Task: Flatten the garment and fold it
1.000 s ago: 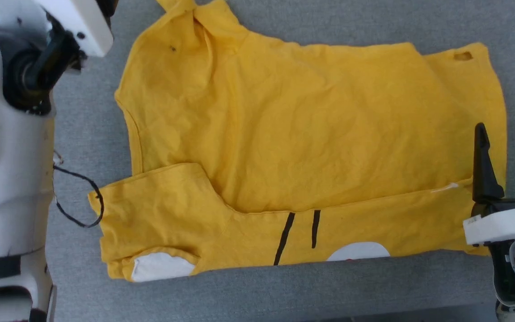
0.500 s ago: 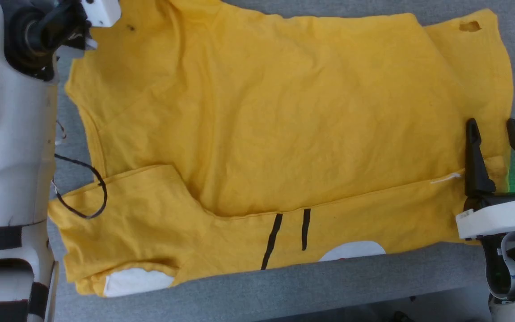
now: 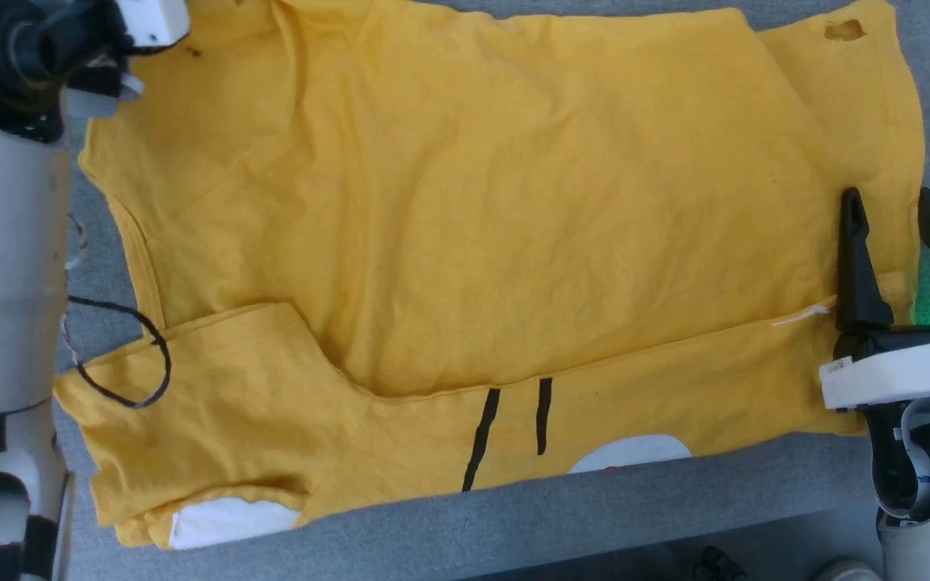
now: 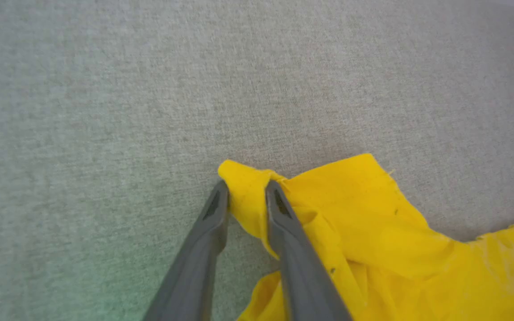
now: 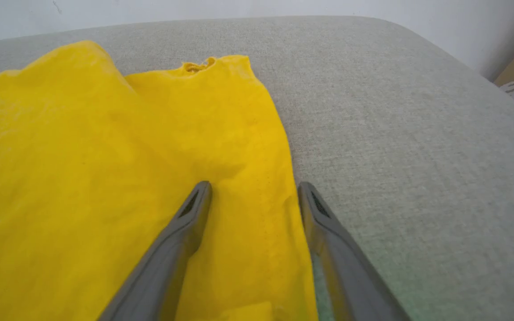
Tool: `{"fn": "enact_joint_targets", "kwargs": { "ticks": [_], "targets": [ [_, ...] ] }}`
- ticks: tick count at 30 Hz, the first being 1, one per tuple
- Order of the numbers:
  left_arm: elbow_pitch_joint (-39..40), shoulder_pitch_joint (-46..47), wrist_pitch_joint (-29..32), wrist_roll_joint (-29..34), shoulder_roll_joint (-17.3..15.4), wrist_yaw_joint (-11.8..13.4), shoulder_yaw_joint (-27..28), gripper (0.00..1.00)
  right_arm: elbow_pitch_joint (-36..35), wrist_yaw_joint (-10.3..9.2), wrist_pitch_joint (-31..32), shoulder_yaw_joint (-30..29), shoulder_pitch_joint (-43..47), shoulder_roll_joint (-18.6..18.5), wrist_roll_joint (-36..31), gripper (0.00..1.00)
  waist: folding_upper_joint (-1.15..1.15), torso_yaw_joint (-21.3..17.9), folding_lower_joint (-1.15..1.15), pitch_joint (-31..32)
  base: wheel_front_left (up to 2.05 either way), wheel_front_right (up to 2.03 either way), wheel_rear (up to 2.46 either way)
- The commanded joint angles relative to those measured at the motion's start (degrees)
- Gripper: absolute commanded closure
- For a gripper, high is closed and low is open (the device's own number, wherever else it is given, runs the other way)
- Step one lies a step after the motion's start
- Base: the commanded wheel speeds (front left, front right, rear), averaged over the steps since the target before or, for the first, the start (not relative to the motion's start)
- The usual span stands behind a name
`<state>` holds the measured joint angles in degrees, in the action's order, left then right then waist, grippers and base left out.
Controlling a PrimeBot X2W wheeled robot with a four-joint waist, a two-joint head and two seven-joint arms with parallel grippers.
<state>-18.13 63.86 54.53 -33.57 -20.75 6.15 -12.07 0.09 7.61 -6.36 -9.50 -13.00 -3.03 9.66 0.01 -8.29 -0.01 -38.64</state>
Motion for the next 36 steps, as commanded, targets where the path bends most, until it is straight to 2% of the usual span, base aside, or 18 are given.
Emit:
{"fn": "enact_joint_targets", "kwargs": {
  "ticks": [1,6,10,14,20,26,32,36],
  "targets": [
    [-0.4,-1.7,1.1,0.1,-0.3,0.0,-0.4,1.00,0.9,-0.12,0.1,-0.1,-0.8,0.1,0.2,0.00,-0.01,0.0,0.01,0.0,0.00,0.00,0.00],
    [1.5,-2.8,0.5,-0.9,-0.3,-0.2,0.1,1.00,1.2,-0.12,0.0,-0.2,-1.4,0.1,-0.3,0.00,-0.01,0.3,0.01,0.3,0.00,0.00,0.00],
    [2.6,-3.5,-1.5,-1.9,0.2,-1.5,0.4,1.00,-0.2,-0.12,0.2,-0.3,-2.7,0.1,-2.0,0.00,-0.01,0.7,0.01,1.1,0.00,0.00,0.00],
    [2.9,-4.4,-3.1,-2.4,0.3,-2.9,0.2,1.00,-2.8,-0.12,3.1,-0.6,-5.5,0.1,-3.4,0.00,-0.01,1.0,0.01,2.0,0.00,0.00,0.00],
    [3.3,-5.2,-4.2,-2.8,0.2,-4.1,-0.2,1.00,-6.5,-0.12,14.9,-1.8,-11.0,-0.1,-3.7,0.00,-0.01,1.5,0.01,2.7,0.00,0.00,0.00],
    [3.4,-5.2,-4.6,-3.1,0.7,-4.6,-0.8,1.00,-5.2,-0.12,29.2,-3.9,-15.9,-2.8,-2.1,0.00,-0.01,2.4,0.01,2.6,0.00,0.00,0.00],
    [3.5,-5.0,-4.8,-3.2,0.9,-4.9,-1.3,1.00,-2.1,-0.12,37.9,-4.6,-19.8,-3.5,0.0,0.00,-0.01,3.0,0.01,2.3,0.00,0.00,0.00],
    [3.5,-5.0,-4.8,-3.4,1.1,-5.0,-1.6,1.00,-0.2,-0.12,40.1,-4.6,-21.6,-4.2,0.2,0.00,-0.01,3.4,0.01,2.0,0.00,0.00,0.00]
  ]
}}
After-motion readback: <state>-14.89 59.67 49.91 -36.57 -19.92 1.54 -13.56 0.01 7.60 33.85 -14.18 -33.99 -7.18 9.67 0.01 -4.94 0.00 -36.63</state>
